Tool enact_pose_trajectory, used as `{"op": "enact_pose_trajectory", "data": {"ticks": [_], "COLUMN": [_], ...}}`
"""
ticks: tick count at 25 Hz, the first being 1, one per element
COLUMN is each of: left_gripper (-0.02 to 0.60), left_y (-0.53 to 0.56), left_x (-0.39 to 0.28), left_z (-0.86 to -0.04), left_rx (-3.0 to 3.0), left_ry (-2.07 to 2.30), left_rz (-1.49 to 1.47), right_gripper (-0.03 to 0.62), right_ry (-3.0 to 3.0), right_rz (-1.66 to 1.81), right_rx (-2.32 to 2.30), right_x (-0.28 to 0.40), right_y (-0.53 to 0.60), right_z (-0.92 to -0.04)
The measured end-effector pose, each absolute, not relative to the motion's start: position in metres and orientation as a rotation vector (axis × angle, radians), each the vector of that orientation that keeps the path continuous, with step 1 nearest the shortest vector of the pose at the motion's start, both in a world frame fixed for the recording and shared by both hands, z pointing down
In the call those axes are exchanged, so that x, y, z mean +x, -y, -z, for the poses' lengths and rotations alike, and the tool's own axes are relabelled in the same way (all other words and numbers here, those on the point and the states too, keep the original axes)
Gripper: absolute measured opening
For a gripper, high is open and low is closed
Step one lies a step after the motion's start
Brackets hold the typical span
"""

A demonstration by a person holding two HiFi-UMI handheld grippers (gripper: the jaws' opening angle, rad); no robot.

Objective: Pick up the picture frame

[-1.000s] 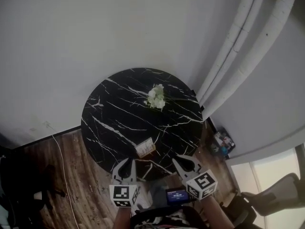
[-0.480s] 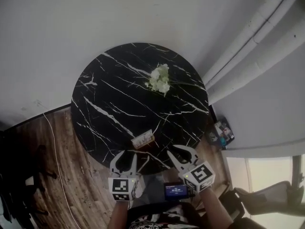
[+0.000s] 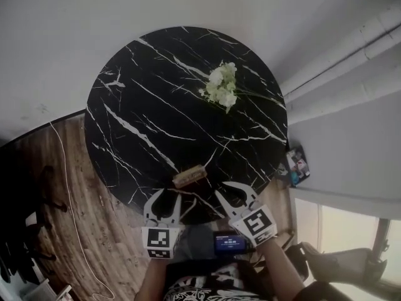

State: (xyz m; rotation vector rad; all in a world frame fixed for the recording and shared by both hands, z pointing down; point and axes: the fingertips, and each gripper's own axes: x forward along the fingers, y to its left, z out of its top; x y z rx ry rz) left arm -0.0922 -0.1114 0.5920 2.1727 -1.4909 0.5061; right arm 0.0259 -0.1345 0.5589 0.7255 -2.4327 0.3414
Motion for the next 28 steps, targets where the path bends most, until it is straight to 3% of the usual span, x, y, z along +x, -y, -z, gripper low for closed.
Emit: {"op": "enact_pose_trajectory", "data": {"ticks": [15, 22, 28], "left_gripper": [0.167, 0.167, 0.169], "left_y": [0.121, 0.132, 0.138], "left_x": [-0.069, -0.075, -0.079], "left_z": [-0.609, -0.615, -0.617], "left_rx": [2.257, 2.245, 2.240], "left_ry": [1.392, 1.408, 1.408], "left_rz": [-0.549, -0.576, -0.570], "right_gripper": [0.023, 0.096, 0.107], "right_ry": [2.409, 2.409, 2.398], "right_rz": [-0.386, -0.348, -0.298], "right_rx": [0.583, 0.484, 0.449], "right_x": [0.013, 0.002, -0.003], "right_y": [0.154, 0.156, 0.165], "right_z": [-0.598, -0.605, -0.609]}}
